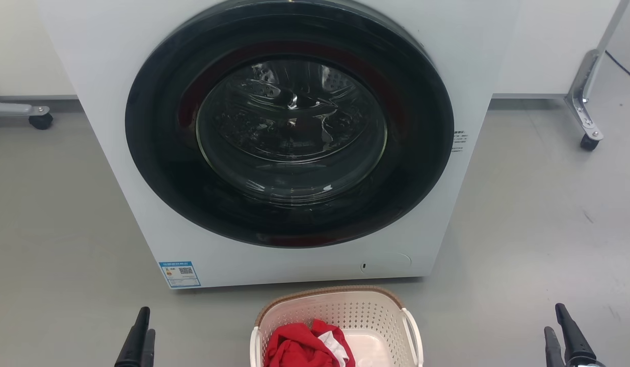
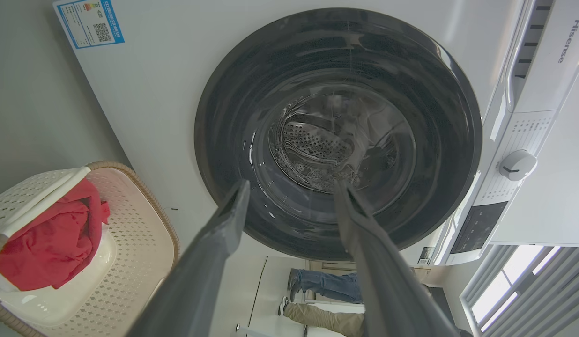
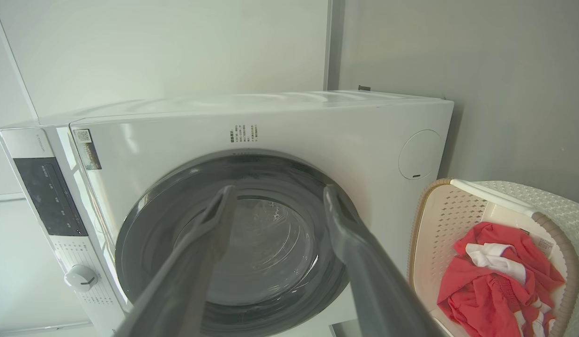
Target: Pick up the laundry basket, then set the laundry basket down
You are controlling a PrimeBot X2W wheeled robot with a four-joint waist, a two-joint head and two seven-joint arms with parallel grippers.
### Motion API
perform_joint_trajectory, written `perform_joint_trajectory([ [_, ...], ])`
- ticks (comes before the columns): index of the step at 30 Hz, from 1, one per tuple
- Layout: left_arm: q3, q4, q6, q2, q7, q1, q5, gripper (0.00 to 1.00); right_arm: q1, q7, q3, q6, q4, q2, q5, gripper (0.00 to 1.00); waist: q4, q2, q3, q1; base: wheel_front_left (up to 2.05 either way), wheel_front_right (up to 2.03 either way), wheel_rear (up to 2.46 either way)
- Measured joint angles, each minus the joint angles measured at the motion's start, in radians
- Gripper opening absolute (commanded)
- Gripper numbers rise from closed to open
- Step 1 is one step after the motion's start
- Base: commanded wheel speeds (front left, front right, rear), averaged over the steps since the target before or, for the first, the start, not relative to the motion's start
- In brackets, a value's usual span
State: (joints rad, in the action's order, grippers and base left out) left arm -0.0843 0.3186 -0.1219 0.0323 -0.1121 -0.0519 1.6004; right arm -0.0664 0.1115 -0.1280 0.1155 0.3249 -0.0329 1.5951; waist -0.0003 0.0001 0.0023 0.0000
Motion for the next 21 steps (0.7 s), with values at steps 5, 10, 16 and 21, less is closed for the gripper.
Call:
perform_joint_trajectory([
  [5,0.008,-0.001,0.0,0.0,0.012,-0.001,0.0,1.0,-0.001,-0.009,0.003,0.0,-0.002,0.0,-0.004,1.0,0.0,0.0,0.0,0.0,0.0,0.0,0.0],
  [10,0.022,-0.003,0.0,0.0,0.028,-0.002,0.0,1.0,-0.003,-0.023,0.008,0.0,-0.004,0.0,-0.016,1.0,0.0,-0.0001,0.001,0.0,0.0,0.0,0.0],
  [16,0.035,-0.009,0.0,0.001,0.054,-0.01,-0.016,1.0,-0.006,-0.044,0.02,0.0,-0.007,-0.004,-0.051,1.0,0.0,0.0,0.002,0.0,0.0,0.0,0.0],
  [21,0.057,-0.017,0.0,0.008,0.08,-0.023,-0.065,1.0,-0.011,-0.072,0.041,0.0,-0.015,-0.016,-0.103,1.0,0.001,0.0,0.002,0.0,0.0,0.0,0.0],
])
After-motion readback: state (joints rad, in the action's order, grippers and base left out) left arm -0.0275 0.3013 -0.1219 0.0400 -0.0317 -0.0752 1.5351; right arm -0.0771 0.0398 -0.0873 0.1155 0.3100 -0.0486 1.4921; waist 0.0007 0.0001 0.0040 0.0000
